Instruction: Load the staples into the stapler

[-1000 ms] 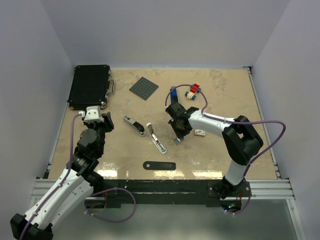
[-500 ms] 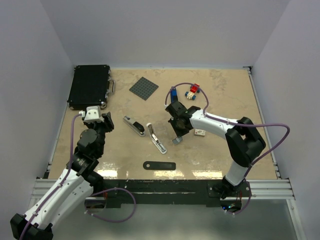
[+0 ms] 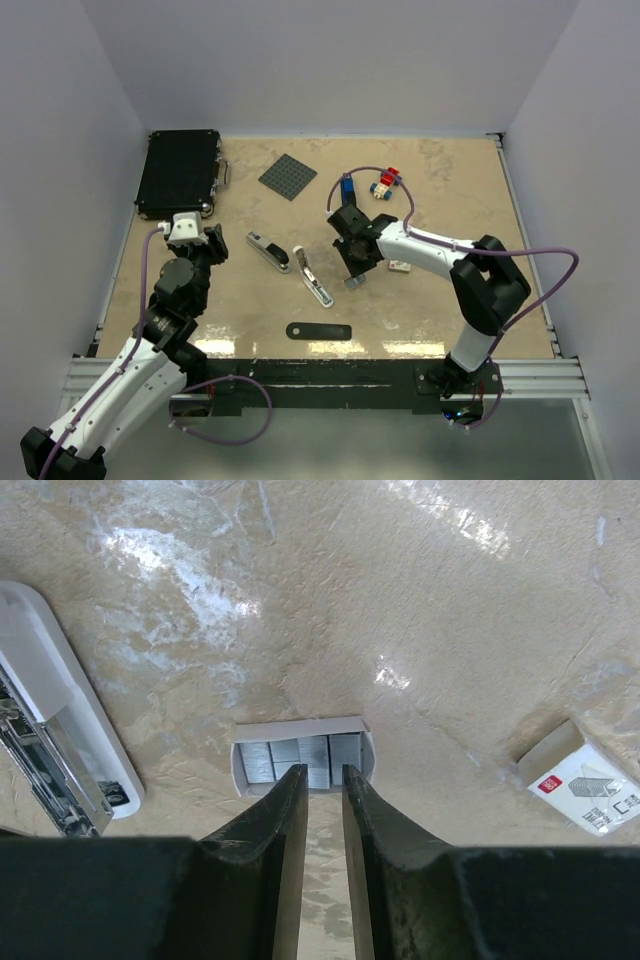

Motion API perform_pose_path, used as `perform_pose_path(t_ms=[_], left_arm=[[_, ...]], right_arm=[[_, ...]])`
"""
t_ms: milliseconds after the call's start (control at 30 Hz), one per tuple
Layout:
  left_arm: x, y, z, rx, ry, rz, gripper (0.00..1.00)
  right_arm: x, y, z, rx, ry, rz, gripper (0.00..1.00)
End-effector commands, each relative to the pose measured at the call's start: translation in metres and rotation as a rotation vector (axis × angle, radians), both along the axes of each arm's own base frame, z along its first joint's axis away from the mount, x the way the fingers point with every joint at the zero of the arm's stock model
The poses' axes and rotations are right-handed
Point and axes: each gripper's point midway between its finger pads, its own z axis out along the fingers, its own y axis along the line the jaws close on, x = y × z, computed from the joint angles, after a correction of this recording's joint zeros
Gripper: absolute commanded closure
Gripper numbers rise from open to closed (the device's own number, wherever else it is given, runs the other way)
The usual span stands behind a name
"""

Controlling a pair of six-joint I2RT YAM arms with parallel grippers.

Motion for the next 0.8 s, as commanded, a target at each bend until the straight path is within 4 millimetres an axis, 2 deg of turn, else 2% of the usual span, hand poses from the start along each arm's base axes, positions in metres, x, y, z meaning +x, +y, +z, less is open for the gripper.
perform_pose_path(t_ms=[0, 400, 767], left_arm=[[0.001, 0.0, 0.024, -0.044, -0.052, 0.001, 0.46], [0.001, 0.0, 0.025, -0.048, -0.054, -0.001, 0.46], [0.001, 0.0, 0.025, -0.049, -0.055, -0.002, 0.46]], right_arm=[[0.003, 0.007, 0.006, -0.016, -0.028, -0.028, 0.75], [-0.001, 0.007, -0.007, -0.081, -0.031, -0.038, 0.74], [0.004, 0.008, -0.002, -0.112, -0.071, -0.048, 0.73]])
